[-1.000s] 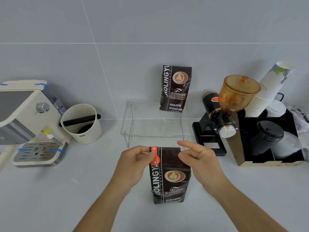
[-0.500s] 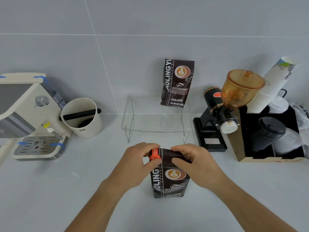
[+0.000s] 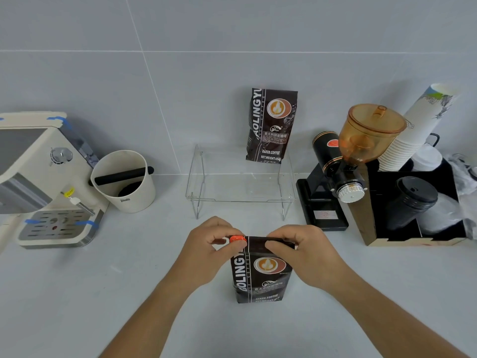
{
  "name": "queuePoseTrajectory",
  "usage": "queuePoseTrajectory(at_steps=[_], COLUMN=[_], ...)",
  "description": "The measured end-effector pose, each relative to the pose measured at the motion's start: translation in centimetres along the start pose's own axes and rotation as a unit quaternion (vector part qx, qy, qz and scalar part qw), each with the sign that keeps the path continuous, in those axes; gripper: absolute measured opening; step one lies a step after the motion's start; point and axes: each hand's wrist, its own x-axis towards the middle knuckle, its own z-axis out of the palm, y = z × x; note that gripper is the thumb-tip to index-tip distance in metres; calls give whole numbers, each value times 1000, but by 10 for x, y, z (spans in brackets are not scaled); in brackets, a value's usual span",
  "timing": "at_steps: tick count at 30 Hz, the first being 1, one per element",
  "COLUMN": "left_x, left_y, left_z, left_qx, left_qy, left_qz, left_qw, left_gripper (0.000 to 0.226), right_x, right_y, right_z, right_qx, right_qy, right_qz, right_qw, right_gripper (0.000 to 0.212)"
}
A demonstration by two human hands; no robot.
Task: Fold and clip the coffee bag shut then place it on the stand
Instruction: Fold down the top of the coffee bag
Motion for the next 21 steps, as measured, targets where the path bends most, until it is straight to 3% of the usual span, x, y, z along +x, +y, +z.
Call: queuePoseTrajectory(at_steps=[8, 12, 21], left_x=[5, 8, 12], left_y=[4, 3, 6], left_z=[1, 1, 5], left_qx=[-61, -94, -118], left_qy=[-33, -46, -64], left_qz=[-60, -89, -96], left_qw=[996, 991, 986], left_gripper=[27, 16, 24], right_x=[1, 0, 6], right_y=[-1, -1, 2], right_z=[-1, -2, -4], right_qx=[63, 120, 203], right_qy=[1, 17, 26], right_qz=[44, 57, 76], right_qw=[997, 991, 976], right_gripper=[16, 13, 15])
